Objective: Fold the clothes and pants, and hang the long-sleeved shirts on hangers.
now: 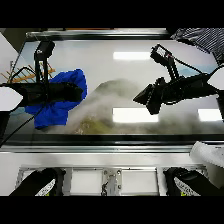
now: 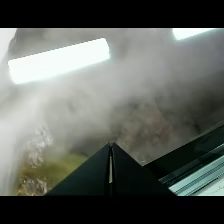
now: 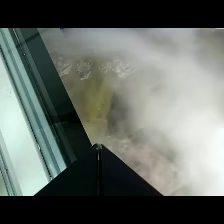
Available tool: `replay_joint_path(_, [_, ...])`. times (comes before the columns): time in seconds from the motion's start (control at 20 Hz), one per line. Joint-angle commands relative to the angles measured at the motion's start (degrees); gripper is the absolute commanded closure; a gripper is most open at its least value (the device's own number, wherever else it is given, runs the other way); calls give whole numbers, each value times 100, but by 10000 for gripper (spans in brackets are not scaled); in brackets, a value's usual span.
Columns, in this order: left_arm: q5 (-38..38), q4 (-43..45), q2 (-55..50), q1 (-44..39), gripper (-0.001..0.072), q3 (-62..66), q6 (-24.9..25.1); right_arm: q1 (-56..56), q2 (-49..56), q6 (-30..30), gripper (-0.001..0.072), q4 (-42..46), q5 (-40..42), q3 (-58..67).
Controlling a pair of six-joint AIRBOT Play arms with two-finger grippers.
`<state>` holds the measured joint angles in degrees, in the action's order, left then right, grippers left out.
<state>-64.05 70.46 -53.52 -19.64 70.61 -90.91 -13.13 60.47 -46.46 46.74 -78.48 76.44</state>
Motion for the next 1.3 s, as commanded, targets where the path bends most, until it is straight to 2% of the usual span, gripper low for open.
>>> replay_joint_path(0.0, [2,0,4,-2,699,-2,2,-4,4,-2,696,0,0,-2])
replay_joint_path(0.65, [26,0,4,-2,699,-2,2,-4,4,-2,697,-2,0,-2])
replay_joint_path(0.8, [553,15,-76,-2,698,-2,4,-4,4,-2,697,-2,0,-2])
replay_joint_path(0.85, [675,133,-127,-2,676,-2,39,-4,4,-2,697,-2,-2,-2])
replay_joint_path(0.9, [887,452,-203,-2,268,-2,208,-4,4,-2,697,0,0,-2])
replay_joint_path(0.95, [1165,885,-304,4,10,2,251,-4,4,-2,697,0,0,-2])
replay_joint_path(1.0, [1421,1375,-479,72,15,68,245,-4,4,-2,696,-2,0,-2])
replay_joint_path(1.1, [1451,1928,-1113,420,15,535,247,-4,4,-2,697,-2,-2,-2])
replay_joint_path(1.25, [1257,1958,-2404,1178,15,1499,258,-4,4,-2,697,-2,0,-2])
